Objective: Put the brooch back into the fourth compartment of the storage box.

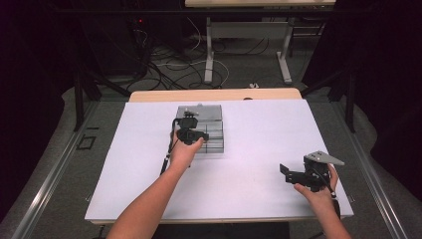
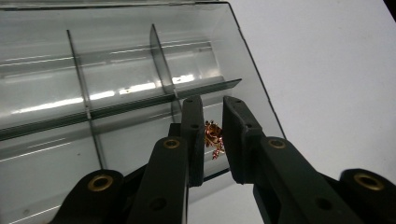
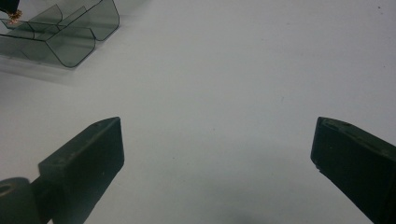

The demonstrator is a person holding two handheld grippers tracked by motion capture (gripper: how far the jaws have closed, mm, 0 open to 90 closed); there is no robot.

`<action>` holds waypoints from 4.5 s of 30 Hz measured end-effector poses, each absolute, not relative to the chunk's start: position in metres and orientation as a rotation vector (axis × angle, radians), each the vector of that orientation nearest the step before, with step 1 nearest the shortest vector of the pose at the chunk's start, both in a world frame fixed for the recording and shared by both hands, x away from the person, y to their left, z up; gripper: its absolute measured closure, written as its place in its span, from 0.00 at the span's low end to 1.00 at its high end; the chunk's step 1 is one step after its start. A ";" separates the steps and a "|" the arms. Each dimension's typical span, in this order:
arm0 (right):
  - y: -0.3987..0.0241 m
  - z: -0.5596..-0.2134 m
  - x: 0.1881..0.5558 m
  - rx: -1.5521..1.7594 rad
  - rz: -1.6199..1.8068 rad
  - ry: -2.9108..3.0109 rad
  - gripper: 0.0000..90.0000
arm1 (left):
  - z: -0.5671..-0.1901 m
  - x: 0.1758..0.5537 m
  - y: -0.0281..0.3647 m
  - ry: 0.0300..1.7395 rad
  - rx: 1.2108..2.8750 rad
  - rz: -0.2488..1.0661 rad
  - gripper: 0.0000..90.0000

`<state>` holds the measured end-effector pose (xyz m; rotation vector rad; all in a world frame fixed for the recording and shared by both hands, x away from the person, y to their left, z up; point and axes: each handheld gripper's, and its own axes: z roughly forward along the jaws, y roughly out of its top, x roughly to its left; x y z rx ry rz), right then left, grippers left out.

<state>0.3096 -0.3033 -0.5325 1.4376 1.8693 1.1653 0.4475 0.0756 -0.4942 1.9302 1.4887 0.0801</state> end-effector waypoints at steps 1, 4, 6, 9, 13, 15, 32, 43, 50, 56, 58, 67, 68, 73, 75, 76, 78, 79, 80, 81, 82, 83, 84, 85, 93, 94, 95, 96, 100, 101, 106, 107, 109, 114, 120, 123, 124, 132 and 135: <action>-0.303 -0.532 0.310 1.438 1.160 1.880 0.03 | -0.494 0.448 0.078 1.488 1.929 0.076 0.88; -0.302 -0.532 0.311 1.433 1.166 1.885 0.03 | -0.495 0.448 0.081 1.499 1.922 0.079 0.88; -0.301 -0.533 0.311 1.431 1.167 1.878 0.03 | -0.495 0.448 0.085 1.505 1.913 0.083 0.88; -0.301 -0.532 0.312 1.433 1.168 1.890 0.03 | -0.496 0.448 0.091 1.522 1.903 0.090 0.88; -0.301 -0.532 0.313 1.423 1.166 1.897 0.03 | -0.497 0.449 0.099 1.531 1.899 0.093 0.88; -0.300 -0.532 0.313 1.422 1.164 1.895 0.03 | -0.497 0.449 0.102 1.539 1.893 0.095 0.88; -0.296 -0.533 0.316 1.431 1.175 1.892 0.03 | -0.500 0.448 0.127 1.590 1.854 0.107 0.88; -0.296 -0.533 0.316 1.425 1.174 1.896 0.03 | -0.503 0.448 0.136 1.614 1.849 0.119 0.88; -0.297 -0.534 0.316 1.420 1.171 1.897 0.03 | -0.506 0.448 0.140 1.627 1.846 0.122 0.88; -0.297 -0.534 0.317 1.421 1.172 1.897 0.03 | -0.509 0.449 0.143 1.642 1.850 0.121 0.88; -0.297 -0.534 0.316 1.424 1.172 1.898 0.03 | -0.509 0.449 0.143 1.641 1.855 0.122 0.88; -0.296 -0.534 0.317 1.421 1.172 1.897 0.03 | -0.513 0.449 0.145 1.656 1.867 0.140 0.88; -0.296 -0.534 0.317 1.420 1.173 1.896 0.03 | -0.515 0.449 0.147 1.652 1.874 0.141 0.87; -0.297 -0.534 0.317 1.420 1.171 1.899 0.03 | -0.516 0.450 0.147 1.672 1.867 0.146 0.87; -0.297 -0.534 0.317 1.419 1.172 1.901 0.03 | -0.517 0.450 0.148 1.669 1.870 0.144 0.87; -0.297 -0.534 0.317 1.419 1.171 1.900 0.03 | -0.517 0.450 0.149 1.666 1.881 0.143 0.87; -0.297 -0.534 0.316 1.423 1.174 1.900 0.03 | -0.518 0.450 0.149 1.669 1.876 0.146 0.86; -0.297 -0.534 0.317 1.422 1.173 1.900 0.03 | -0.518 0.450 0.150 1.667 1.874 0.146 0.85; -0.297 -0.534 0.317 1.423 1.173 1.901 0.03 | -0.518 0.450 0.150 1.668 1.868 0.143 0.84; -0.297 -0.534 0.317 1.423 1.173 1.901 0.03 | -0.518 0.450 0.150 1.667 1.865 0.146 0.84; -0.297 -0.534 0.317 1.419 1.174 1.910 0.03 | -0.518 0.450 0.150 1.664 1.860 0.144 0.83; -0.297 -0.534 0.317 1.422 1.176 1.910 0.03 | -0.517 0.450 0.150 1.664 1.853 0.142 0.82; -0.297 -0.534 0.317 1.421 1.173 1.911 0.03 | -0.517 0.450 0.150 1.660 1.860 0.149 0.82; -0.297 -0.534 0.317 1.421 1.173 1.912 0.03 | -0.517 0.450 0.150 1.659 1.854 0.142 0.81; -0.295 -0.534 0.318 1.420 1.176 1.903 0.03 | -0.514 0.447 0.150 1.644 1.844 0.146 0.76; -0.295 -0.534 0.318 1.427 1.178 1.903 0.03 | -0.514 0.447 0.150 1.639 1.836 0.140 0.75; -0.295 -0.534 0.318 1.427 1.178 1.903 0.03 | -0.514 0.447 0.150 1.635 1.833 0.139 0.75; -0.296 -0.534 0.318 1.413 1.175 1.904 0.03 | -0.513 0.447 0.150 1.633 1.835 0.139 0.73; -0.296 -0.534 0.318 1.415 1.174 1.908 0.03 | -0.511 0.445 0.150 1.618 1.828 0.142 0.70; -0.295 -0.534 0.318 1.419 1.174 1.901 0.03 | -0.510 0.445 0.150 1.618 1.829 0.144 0.69; -0.295 -0.534 0.318 1.421 1.177 1.904 0.03 | -0.508 0.443 0.151 1.611 1.824 0.148 0.65; -0.295 -0.534 0.318 1.421 1.177 1.904 0.03 | -0.507 0.442 0.151 1.604 1.827 0.152 0.65; -0.296 -0.534 0.318 1.414 1.172 1.905 0.03 | -0.507 0.442 0.152 1.599 1.826 0.150 0.62; -0.295 -0.534 0.318 1.412 1.173 1.908 0.03 | -0.503 0.440 0.153 1.579 1.849 0.131 0.59; -0.296 -0.534 0.318 1.408 1.174 1.912 0.03 | -0.501 0.437 0.154 1.560 1.856 0.152 0.56; -0.296 -0.534 0.318 1.402 1.173 1.917 0.03 | -0.500 0.435 0.154 1.550 1.857 0.161 0.54; -0.296 -0.534 0.318 1.402 1.173 1.917 0.03 | -0.500 0.435 0.154 1.545 1.855 0.170 0.54; -0.296 -0.534 0.318 1.405 1.173 1.915 0.03 | -0.496 0.430 0.158 1.510 1.872 0.185 0.48; -0.296 -0.534 0.318 1.403 1.175 1.915 0.03 | -0.497 0.428 0.158 1.492 1.871 0.216 0.45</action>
